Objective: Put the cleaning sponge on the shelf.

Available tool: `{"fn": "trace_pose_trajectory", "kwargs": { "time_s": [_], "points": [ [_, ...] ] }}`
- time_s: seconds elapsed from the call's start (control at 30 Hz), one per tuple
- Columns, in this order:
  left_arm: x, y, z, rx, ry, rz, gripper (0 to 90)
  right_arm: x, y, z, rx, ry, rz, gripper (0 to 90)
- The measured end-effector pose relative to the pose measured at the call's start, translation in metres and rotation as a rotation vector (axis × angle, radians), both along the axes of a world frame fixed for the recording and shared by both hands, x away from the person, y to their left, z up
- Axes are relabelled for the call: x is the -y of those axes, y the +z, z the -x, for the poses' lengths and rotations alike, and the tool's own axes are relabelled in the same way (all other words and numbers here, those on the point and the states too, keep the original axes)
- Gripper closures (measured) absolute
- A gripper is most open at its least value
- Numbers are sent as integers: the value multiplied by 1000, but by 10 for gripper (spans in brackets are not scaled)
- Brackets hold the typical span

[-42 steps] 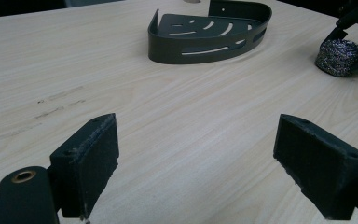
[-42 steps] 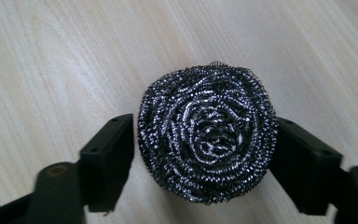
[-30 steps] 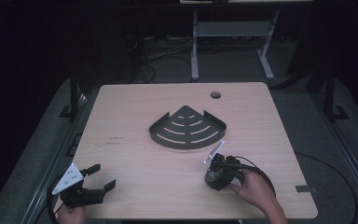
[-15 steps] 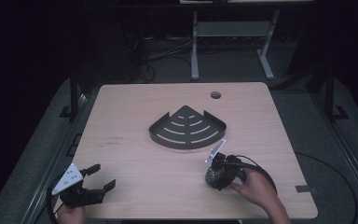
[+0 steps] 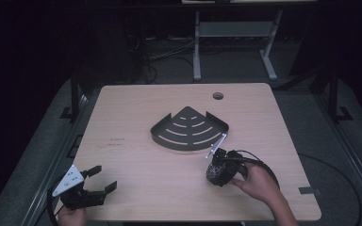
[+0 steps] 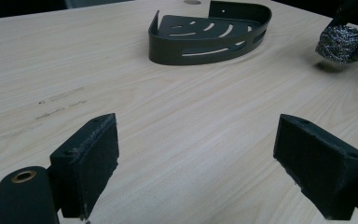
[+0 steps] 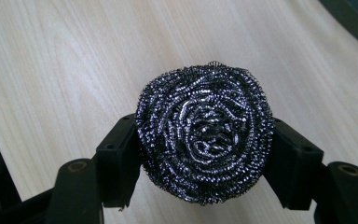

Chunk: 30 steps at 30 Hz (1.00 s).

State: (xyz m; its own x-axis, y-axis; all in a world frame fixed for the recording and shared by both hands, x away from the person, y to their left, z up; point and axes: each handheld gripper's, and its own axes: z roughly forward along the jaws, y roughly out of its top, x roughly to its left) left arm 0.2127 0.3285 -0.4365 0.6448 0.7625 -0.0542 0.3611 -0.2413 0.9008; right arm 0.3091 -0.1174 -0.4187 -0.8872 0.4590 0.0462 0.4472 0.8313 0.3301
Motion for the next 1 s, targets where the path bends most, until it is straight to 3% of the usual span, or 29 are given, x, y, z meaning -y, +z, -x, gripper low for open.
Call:
{"fn": "trace_pose_trajectory", "kwargs": {
  "time_s": [1.0],
  "points": [
    [-1, 0, 0, 5, 5, 6, 133, -15, 24, -39, -18, 23, -1, 338]
  ]
}}
